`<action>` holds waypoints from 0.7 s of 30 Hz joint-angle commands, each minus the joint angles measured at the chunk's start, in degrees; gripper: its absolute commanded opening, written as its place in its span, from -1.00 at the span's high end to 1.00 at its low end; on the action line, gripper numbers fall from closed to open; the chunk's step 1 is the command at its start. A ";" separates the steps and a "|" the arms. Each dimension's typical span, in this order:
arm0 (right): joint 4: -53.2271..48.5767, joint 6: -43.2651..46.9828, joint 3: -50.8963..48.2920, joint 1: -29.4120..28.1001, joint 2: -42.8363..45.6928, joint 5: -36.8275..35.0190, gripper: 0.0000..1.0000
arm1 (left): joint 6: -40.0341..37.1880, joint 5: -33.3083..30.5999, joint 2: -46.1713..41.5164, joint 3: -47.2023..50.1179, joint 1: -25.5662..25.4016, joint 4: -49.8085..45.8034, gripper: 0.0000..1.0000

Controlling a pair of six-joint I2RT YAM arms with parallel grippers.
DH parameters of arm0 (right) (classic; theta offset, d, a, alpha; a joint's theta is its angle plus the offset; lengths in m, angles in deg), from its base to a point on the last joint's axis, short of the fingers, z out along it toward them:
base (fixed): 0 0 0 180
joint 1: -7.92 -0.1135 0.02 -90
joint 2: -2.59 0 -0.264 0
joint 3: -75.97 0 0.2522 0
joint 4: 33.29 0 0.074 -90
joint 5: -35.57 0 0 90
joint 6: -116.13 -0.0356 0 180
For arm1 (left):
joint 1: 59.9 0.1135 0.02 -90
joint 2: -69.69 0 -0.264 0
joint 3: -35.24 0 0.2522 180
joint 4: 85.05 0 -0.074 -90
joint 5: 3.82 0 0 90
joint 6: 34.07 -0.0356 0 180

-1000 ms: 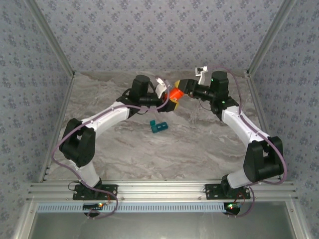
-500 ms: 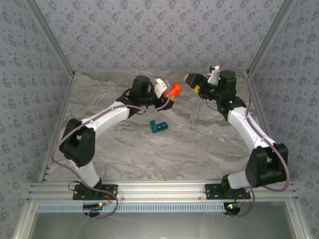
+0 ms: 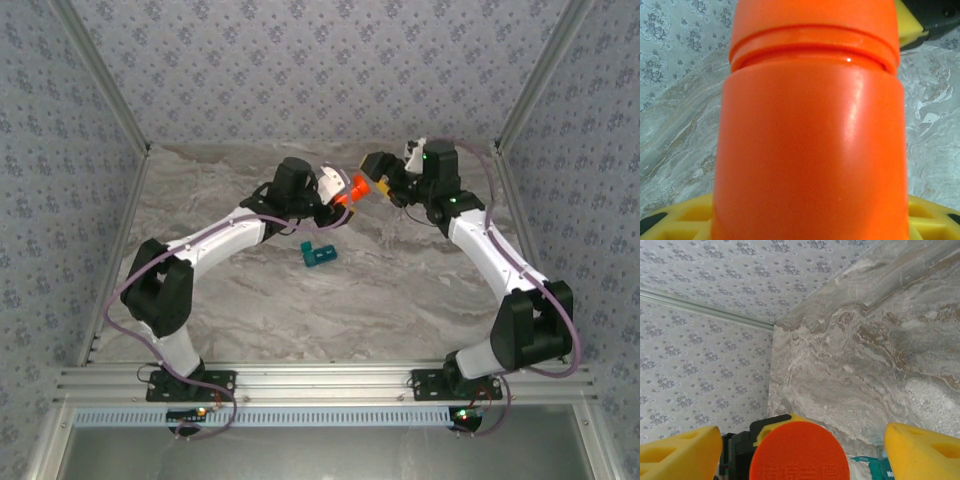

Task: Sort the pills into containers

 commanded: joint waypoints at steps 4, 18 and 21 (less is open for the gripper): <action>-0.01 -1.25 2.34 -1.43 -1.87 -0.02 -0.72 | -0.96 -0.19 0.23 -2.54 -0.56 0.40 1.00; 1.46 -2.28 1.89 -2.34 -2.13 2.26 -0.06 | -0.22 0.04 0.85 -3.25 -0.72 0.54 1.00; 1.50 -1.79 1.71 -2.05 -2.04 2.71 0.12 | 0.25 0.51 1.03 -3.25 -0.72 0.93 1.00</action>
